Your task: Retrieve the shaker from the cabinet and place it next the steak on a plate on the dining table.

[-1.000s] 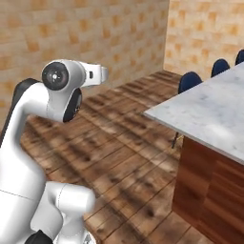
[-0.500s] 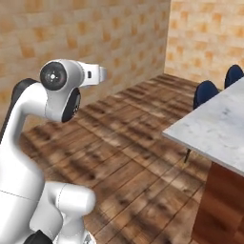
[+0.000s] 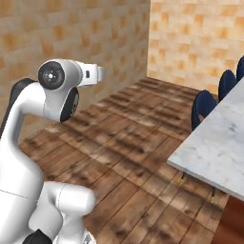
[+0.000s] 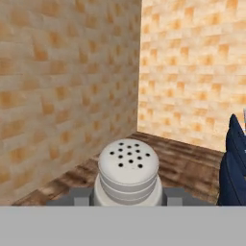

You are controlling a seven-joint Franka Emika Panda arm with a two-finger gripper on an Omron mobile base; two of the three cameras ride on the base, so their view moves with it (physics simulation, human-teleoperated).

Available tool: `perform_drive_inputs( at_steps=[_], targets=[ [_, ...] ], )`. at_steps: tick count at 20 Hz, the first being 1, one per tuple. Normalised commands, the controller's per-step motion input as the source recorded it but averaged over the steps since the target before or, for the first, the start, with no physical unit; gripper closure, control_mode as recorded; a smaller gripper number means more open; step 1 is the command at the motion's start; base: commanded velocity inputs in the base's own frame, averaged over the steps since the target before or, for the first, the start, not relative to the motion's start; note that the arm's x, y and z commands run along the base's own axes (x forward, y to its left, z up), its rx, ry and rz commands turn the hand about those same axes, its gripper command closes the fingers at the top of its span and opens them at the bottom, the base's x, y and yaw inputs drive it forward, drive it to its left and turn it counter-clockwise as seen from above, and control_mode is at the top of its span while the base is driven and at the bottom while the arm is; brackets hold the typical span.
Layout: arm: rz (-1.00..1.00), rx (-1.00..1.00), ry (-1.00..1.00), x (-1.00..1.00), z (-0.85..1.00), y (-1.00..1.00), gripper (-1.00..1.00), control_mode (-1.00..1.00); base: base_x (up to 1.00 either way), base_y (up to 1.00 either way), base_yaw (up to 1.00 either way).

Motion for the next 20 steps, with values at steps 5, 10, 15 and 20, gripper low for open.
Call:
perform_drive_inputs(
  at_steps=[5,10,15,20],
  targets=[
    [0.0,0.0,0.0,0.0,0.0,0.0,1.0,1.0,1.0,0.35,-0.33],
    [0.0,0.0,0.0,0.0,0.0,0.0,1.0,1.0,1.0,0.38,-0.32],
    [0.0,0.0,0.0,0.0,0.0,0.0,1.0,1.0,1.0,0.45,-0.32],
    [0.0,0.0,0.0,0.0,0.0,0.0,1.0,1.0,1.0,0.42,-0.34]
  ],
)
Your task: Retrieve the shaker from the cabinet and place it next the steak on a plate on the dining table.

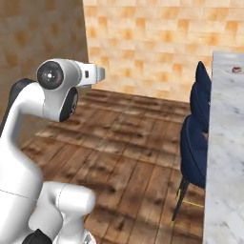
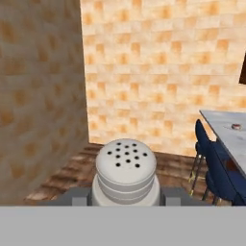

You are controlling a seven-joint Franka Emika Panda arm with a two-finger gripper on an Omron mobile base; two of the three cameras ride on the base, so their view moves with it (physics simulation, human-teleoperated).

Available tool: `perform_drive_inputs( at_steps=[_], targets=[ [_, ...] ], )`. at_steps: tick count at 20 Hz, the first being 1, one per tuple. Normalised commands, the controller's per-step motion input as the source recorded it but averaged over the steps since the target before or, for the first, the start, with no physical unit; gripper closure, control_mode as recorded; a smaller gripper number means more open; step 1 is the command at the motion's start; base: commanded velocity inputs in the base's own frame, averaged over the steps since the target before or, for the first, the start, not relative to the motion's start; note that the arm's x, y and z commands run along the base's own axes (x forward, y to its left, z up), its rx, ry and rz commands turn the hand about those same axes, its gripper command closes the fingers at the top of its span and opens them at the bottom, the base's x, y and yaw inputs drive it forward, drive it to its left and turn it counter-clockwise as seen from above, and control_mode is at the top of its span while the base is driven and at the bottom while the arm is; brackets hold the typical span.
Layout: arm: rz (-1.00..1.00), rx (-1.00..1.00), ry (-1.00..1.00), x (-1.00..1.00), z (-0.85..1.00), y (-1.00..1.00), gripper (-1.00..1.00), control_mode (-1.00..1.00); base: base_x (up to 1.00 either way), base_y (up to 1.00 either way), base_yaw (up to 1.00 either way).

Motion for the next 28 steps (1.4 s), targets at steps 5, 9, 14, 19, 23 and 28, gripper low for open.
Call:
perform_drive_inputs(
  at_steps=[5,9,14,19,23,28],
  targets=[
    [0.0,0.0,0.0,0.0,0.0,0.0,1.0,1.0,1.0,0.43,-0.38],
    [0.0,0.0,0.0,0.0,0.0,0.0,1.0,1.0,1.0,0.55,-0.43],
    [0.0,0.0,0.0,0.0,0.0,0.0,1.0,1.0,1.0,0.63,-0.46],
    [0.0,0.0,0.0,0.0,0.0,0.0,1.0,1.0,1.0,0.67,-0.46],
    [0.0,0.0,0.0,0.0,0.0,0.0,1.0,1.0,1.0,0.68,-0.45],
    [0.0,0.0,0.0,0.0,0.0,0.0,1.0,1.0,0.99,0.67,-0.45]
  ],
)
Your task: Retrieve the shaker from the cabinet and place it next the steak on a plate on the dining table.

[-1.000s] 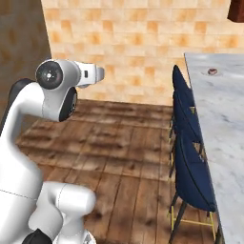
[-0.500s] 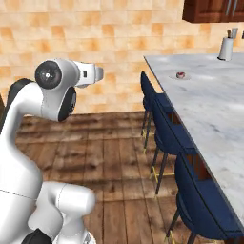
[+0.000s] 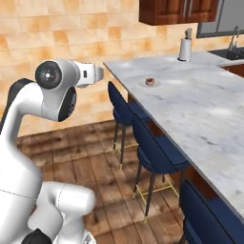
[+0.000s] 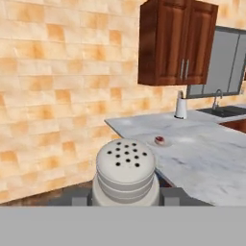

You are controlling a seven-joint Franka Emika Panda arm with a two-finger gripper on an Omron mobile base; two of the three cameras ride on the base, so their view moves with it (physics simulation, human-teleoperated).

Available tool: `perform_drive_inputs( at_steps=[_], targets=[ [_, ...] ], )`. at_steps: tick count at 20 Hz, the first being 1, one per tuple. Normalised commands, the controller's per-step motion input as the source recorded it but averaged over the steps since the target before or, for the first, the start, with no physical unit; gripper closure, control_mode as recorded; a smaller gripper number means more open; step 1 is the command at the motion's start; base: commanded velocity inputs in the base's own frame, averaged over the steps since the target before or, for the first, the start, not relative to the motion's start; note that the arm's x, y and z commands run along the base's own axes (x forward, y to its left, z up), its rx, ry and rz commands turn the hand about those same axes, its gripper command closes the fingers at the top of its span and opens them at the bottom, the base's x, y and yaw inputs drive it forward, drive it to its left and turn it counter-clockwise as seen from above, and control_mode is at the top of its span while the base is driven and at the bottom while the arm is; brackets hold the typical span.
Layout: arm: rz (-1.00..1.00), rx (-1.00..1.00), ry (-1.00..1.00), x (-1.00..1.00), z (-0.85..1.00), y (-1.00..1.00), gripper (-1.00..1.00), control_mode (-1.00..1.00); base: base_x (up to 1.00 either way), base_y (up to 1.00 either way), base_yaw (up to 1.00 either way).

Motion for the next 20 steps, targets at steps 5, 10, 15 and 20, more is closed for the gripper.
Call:
perform_drive_inputs(
  at_steps=[5,10,15,20],
  targets=[
    [0.0,0.0,0.0,0.0,0.0,0.0,1.0,1.0,0.92,0.71,-0.46],
    [0.0,0.0,0.0,0.0,0.0,0.0,1.0,1.0,0.92,0.75,-0.48],
    [0.0,0.0,0.0,0.0,0.0,0.0,1.0,1.0,0.93,0.74,-0.48],
    [0.0,0.0,0.0,0.0,0.0,0.0,1.0,1.0,0.96,0.74,-0.46]
  ],
)
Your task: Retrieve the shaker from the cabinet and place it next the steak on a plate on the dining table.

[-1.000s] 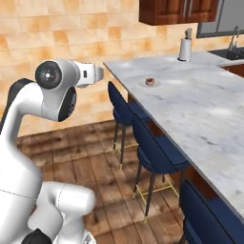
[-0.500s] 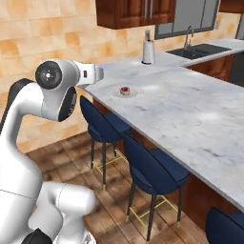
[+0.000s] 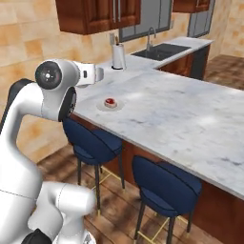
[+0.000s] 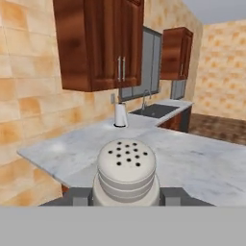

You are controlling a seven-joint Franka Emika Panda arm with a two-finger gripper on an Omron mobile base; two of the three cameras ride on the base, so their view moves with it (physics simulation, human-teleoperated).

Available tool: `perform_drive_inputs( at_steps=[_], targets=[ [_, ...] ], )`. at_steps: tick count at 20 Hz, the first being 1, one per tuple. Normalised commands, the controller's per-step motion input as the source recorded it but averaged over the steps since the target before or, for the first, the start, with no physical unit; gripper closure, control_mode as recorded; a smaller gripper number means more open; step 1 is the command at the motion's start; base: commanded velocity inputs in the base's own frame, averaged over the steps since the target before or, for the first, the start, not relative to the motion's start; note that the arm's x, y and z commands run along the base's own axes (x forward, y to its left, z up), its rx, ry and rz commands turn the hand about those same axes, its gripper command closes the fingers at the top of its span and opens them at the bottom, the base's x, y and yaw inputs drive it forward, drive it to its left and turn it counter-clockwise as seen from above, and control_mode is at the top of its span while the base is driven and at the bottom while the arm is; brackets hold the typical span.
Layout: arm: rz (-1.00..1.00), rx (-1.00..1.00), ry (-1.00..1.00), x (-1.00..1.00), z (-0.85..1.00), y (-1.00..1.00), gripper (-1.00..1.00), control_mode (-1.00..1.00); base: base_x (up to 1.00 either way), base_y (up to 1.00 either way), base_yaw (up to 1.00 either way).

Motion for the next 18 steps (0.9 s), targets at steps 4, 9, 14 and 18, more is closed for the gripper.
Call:
perform_drive_inputs(
  at_steps=[4,9,14,18],
  targets=[
    [0.0,0.0,0.0,0.0,0.0,0.0,1.0,1.0,1.0,0.71,-0.35],
    [0.0,0.0,0.0,0.0,0.0,0.0,1.0,1.0,1.0,0.31,-0.21],
    [0.0,0.0,0.0,0.0,0.0,0.0,1.0,1.0,1.0,0.0,-0.12],
    [0.0,0.0,0.0,0.0,0.0,0.0,1.0,1.0,1.0,-0.03,-0.06]
  ],
)
